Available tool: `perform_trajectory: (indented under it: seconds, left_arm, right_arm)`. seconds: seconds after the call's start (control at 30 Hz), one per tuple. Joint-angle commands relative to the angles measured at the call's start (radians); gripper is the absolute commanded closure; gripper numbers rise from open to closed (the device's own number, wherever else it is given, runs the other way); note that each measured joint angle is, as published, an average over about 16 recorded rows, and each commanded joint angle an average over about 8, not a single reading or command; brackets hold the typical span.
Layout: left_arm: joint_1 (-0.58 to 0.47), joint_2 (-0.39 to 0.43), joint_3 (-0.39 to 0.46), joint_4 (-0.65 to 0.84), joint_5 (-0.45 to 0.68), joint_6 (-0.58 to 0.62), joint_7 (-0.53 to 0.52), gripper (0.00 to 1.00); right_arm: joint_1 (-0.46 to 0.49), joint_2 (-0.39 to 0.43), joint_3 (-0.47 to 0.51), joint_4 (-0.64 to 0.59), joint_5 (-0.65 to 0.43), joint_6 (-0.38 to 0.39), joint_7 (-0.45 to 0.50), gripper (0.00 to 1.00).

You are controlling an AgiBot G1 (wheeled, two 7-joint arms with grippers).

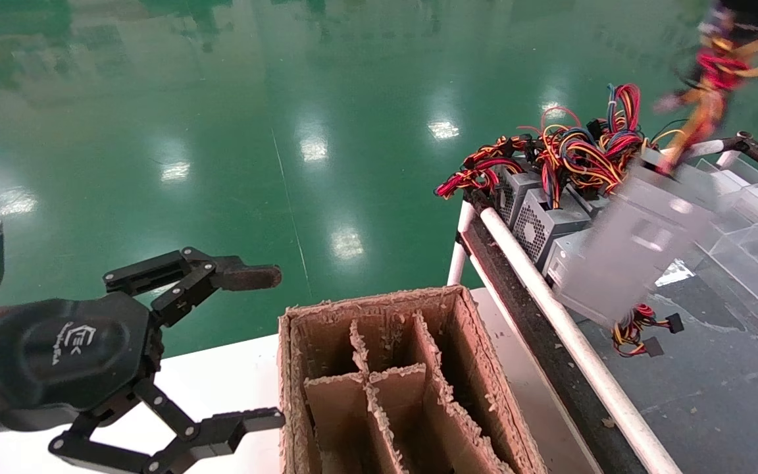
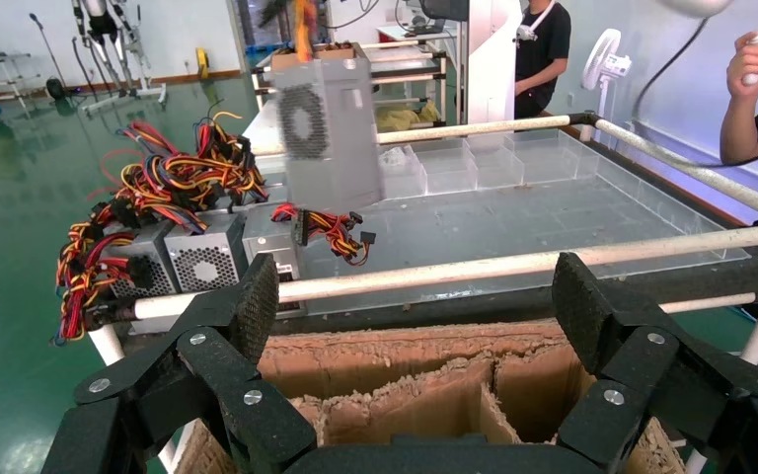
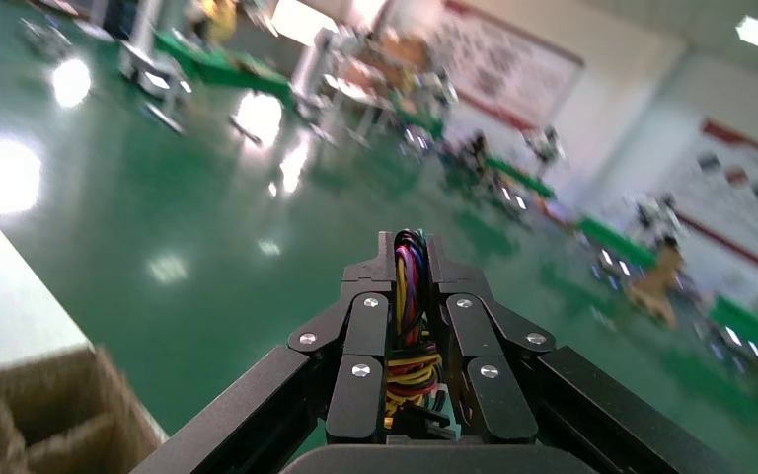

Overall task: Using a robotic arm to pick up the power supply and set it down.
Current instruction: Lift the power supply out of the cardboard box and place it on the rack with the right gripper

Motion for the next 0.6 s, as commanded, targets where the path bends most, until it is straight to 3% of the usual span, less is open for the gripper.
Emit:
perform_trajectory:
  seconds: [0.03, 0.33, 0.6]
  left_arm:
    - [0.0, 0.0, 0.0, 0.0, 0.0, 0.0, 0.0, 0.0]
    - [0.0, 0.0, 0.0, 0.0, 0.0, 0.0, 0.0, 0.0]
    - [0.0, 0.0, 0.001, 0.0, 0.0, 0.0, 0.0, 0.0]
  right_arm:
    - [-0.041, 0.063, 0.009, 0.047, 0.013, 0.029, 0.022, 1.0]
    - [-0.216, 0.325, -0.03, 0.117, 0.116, 0.134, 0.064, 1.0]
    - [-0.277, 0.508, -0.213, 0.164, 0.243, 0.165, 0.068, 1.0]
